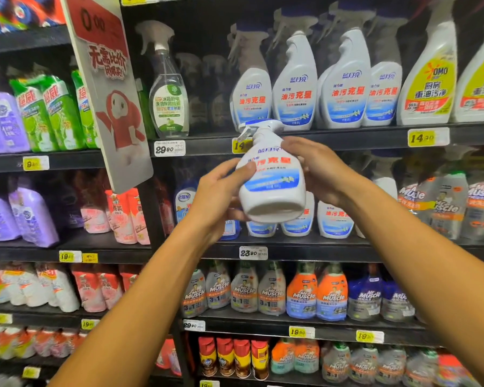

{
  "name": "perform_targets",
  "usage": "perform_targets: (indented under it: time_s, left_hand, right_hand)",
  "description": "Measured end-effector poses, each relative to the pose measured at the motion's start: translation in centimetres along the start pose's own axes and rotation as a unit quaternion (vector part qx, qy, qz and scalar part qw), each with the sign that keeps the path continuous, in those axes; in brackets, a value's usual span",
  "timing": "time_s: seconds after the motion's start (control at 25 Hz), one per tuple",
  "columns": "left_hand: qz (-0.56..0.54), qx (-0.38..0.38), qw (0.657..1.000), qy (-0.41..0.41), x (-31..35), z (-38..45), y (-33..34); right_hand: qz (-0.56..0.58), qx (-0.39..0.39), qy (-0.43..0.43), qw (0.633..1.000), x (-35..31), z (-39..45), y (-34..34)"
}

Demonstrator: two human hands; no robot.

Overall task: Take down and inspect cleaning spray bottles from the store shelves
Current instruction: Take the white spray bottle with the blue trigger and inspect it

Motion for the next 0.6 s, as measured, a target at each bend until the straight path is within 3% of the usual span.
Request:
perform_targets:
  time_s: [0.16, 0.32, 0.6]
  left_hand:
    - [0.019, -0.015, 0.999, -0.039, 1.9, 0.4, 0.6]
    - [0.032, -0.031, 0.997, -0.061, 2.0, 0.6, 0.4]
    - [0.075, -0.063, 0.995, -0.028, -1.3, -0.1, -1.2]
  right_hand:
    - [0.013, 0.025, 0.062, 0.998, -0.4, 0.3, 0.3]
    - [0.019, 0.037, 0.065, 0.997, -0.5, 0.1, 0.4]
    - [-0.057, 0.027, -0.075, 0.995, -0.9, -1.7, 0.6]
Point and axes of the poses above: each hand's wrist, its own z-axis towards the middle knuckle, its own y-axis out of the palm, x = y × z, the point moved 6 cm from there along z, towards the middle knuckle, and after that the axes turned 9 degrees about x, right-handed, at the moved point
